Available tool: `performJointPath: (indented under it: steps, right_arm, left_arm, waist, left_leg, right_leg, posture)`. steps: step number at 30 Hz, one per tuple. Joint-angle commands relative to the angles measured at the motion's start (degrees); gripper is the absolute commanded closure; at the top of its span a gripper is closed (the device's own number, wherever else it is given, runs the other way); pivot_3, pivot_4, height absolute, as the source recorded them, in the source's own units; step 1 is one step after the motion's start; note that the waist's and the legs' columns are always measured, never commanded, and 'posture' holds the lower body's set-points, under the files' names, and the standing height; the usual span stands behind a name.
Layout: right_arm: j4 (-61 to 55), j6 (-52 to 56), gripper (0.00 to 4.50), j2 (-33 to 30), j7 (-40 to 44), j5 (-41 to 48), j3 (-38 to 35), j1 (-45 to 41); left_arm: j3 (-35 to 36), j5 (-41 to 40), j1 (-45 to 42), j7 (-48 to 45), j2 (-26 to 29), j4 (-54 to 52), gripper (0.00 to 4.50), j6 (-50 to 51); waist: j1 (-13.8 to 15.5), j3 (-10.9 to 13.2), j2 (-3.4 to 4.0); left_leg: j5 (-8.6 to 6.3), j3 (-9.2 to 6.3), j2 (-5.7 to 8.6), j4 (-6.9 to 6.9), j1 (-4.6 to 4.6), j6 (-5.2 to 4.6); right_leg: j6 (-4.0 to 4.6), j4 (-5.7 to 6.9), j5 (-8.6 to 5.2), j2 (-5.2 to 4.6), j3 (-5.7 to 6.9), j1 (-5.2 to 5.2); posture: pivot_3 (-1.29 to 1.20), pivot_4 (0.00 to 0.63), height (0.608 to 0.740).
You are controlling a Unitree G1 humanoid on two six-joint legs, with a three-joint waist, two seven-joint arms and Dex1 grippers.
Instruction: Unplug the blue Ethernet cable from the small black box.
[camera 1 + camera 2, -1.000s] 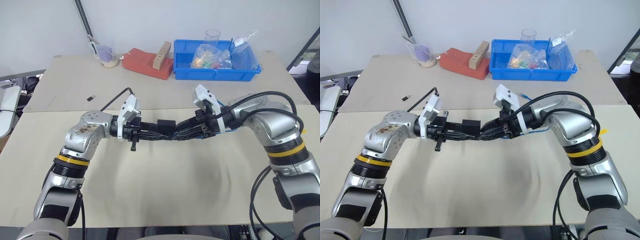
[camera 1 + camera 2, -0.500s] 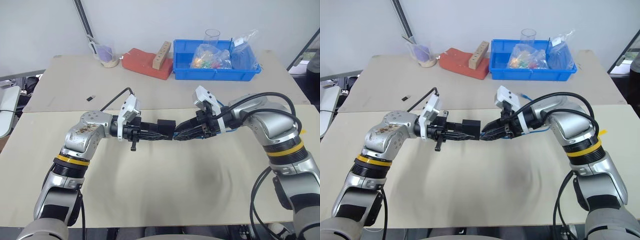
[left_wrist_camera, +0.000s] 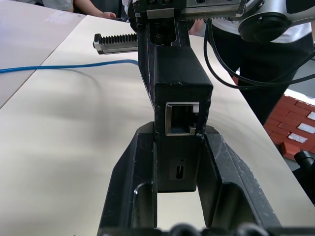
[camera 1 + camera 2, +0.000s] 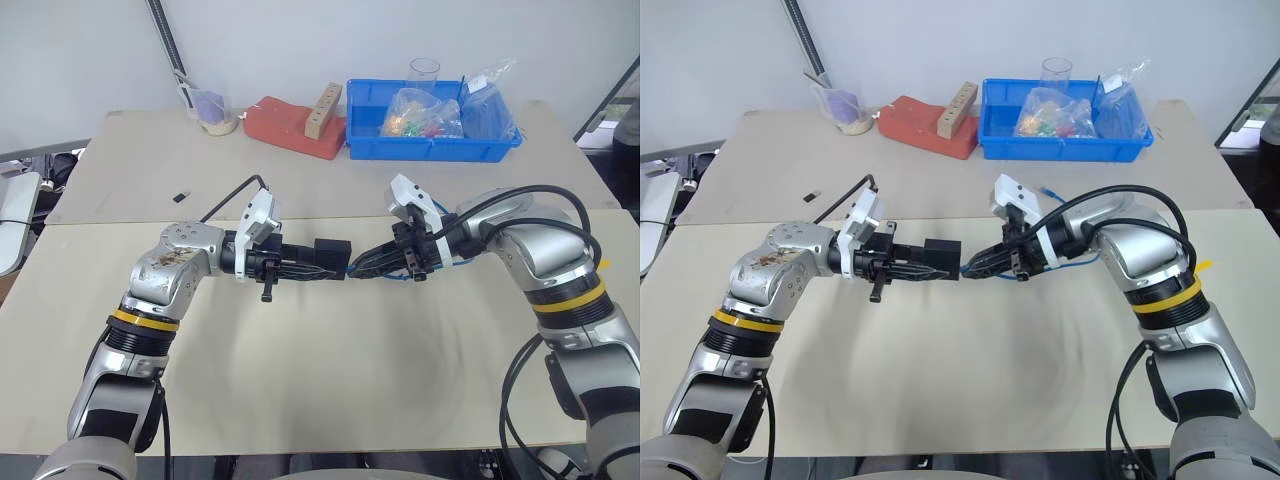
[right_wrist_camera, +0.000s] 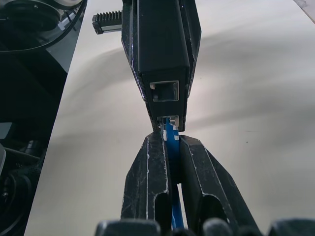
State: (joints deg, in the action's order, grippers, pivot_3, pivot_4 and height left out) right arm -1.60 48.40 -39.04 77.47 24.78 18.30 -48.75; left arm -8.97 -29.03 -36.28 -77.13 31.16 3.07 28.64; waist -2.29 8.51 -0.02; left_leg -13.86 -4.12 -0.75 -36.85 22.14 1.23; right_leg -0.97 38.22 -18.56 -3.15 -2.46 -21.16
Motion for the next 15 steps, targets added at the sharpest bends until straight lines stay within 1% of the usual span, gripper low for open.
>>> performJointPath:
  steps: [1,4,7,10,11,13,15]
  right_arm:
    - [-0.6,-1.2,4.47,-0.1,0.9,0.2,-0.6,-1.9]
    - [-0.6,-2.4,4.47,-0.8,1.5,-0.7,0.0,-1.7]
    - [-1.1,-5.4,4.47,-5.8,4.4,-2.2,-0.4,1.3]
    - [0.5,-8.4,4.47,-11.6,6.4,-3.4,-1.3,5.7]
    - [1.5,-10.9,4.47,-13.0,6.4,-4.5,-1.6,7.8]
    - [2.4,-15.4,4.47,-13.4,3.9,-6.4,-2.2,11.3]
    - [2.7,-18.7,4.47,-11.8,-0.1,-8.4,-2.9,13.9]
  left_arm:
    - [0.0,-0.2,-0.7,-0.7,-0.2,-2.4,3.93,-1.2]
    - [0.0,-0.1,-0.5,-0.8,0.0,-2.4,3.93,-1.4]
    - [1.0,-0.3,0.2,-0.6,1.3,-2.8,3.93,-1.1]
    - [2.1,-0.5,1.4,-0.3,2.8,-3.1,3.93,-1.1]
    - [2.4,-0.6,2.0,0.0,3.1,-3.4,3.93,-1.1]
    - [2.9,-0.2,3.6,1.2,3.1,-3.6,3.93,-1.7]
    - [3.2,0.7,5.2,2.6,2.7,-3.6,3.93,-3.3]
  waist:
    - [0.0,0.0,0.0]
    - [0.0,0.0,0.0]
    - [0.3,0.0,0.0]
    - [0.7,0.0,0.0]
    - [0.7,0.0,0.0]
    - [0.9,0.0,0.0]
    - [0.5,0.0,0.0]
  left_leg:
    - [0.0,0.0,0.0,0.0,0.0,0.0]
    - [0.0,0.0,0.0,0.0,0.0,0.0]
    - [0.0,0.0,0.02,0.0,0.02,0.0]
    - [0.0,0.0,0.03,-0.02,0.04,0.0]
    - [0.0,0.01,0.03,-0.02,0.04,0.0]
    - [0.0,0.02,0.02,-0.02,0.02,-0.01]
    - [0.0,0.06,0.0,-0.01,-0.01,-0.01]
  right_leg:
    - [0.0,0.0,0.0,0.0,0.0,0.0]
    - [0.0,0.0,0.0,0.0,0.0,0.0]
    - [0.0,-0.01,0.0,-0.01,0.0,0.0]
    - [0.0,-0.07,0.0,-0.03,0.03,0.02]
    - [0.0,-0.09,0.0,-0.04,0.01,0.01]
    - [0.0,-0.09,0.0,-0.03,0.01,0.02]
    - [0.0,-0.07,0.0,-0.01,-0.05,0.01]
  posture:
    - [0.0,0.15,0.74]
    - [0.0,0.15,0.74]
    - [0.0,0.15,0.74]
    - [0.0,0.15,0.74]
    - [0.0,0.15,0.74]
    - [0.0,0.15,0.74]
    - [0.0,0.15,0.74]
